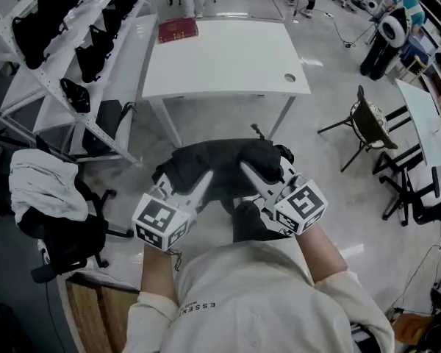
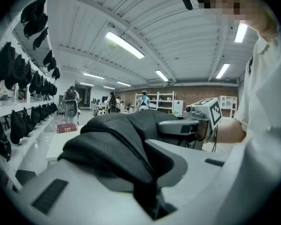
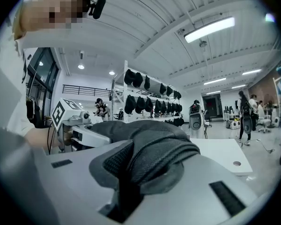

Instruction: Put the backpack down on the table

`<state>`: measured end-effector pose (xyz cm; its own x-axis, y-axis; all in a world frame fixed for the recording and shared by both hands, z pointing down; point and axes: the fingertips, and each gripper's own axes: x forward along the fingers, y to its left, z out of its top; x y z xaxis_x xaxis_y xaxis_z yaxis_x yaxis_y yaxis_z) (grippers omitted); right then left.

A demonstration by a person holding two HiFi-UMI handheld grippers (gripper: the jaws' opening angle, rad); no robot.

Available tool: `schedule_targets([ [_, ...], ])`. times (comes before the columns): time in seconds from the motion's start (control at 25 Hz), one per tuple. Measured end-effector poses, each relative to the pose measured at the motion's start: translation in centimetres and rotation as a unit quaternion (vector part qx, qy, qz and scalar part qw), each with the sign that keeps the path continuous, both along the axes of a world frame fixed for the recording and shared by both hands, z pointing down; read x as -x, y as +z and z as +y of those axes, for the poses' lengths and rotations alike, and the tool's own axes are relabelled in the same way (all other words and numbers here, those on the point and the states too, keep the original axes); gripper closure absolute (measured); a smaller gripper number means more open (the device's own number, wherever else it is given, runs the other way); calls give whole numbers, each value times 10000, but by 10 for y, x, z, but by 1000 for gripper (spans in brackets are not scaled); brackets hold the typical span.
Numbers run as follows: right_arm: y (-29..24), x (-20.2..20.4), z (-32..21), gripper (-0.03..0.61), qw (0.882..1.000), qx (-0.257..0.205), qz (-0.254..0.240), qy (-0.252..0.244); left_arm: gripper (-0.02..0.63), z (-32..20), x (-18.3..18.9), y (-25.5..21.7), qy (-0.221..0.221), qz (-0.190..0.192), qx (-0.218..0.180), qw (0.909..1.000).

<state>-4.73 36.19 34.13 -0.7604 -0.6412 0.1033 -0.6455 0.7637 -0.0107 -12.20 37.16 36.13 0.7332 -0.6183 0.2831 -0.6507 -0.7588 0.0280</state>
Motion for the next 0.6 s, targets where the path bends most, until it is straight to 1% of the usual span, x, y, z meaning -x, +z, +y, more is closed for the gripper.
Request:
schedule_targets([
  [0.16,-1,-15,-59,505,9995,55,-80,-289,548,-54,-15,-4,-286,-58,58,9996],
  [0.36,-8,-37,-144,503,9979,103,-141,-619,548,-134,-37,-11,-621,-93,93,9980],
  [0.6,-21,-74,-240,503,9964,-43,-67,-849,548,-228,-76,-22,-801,3,31,9968],
])
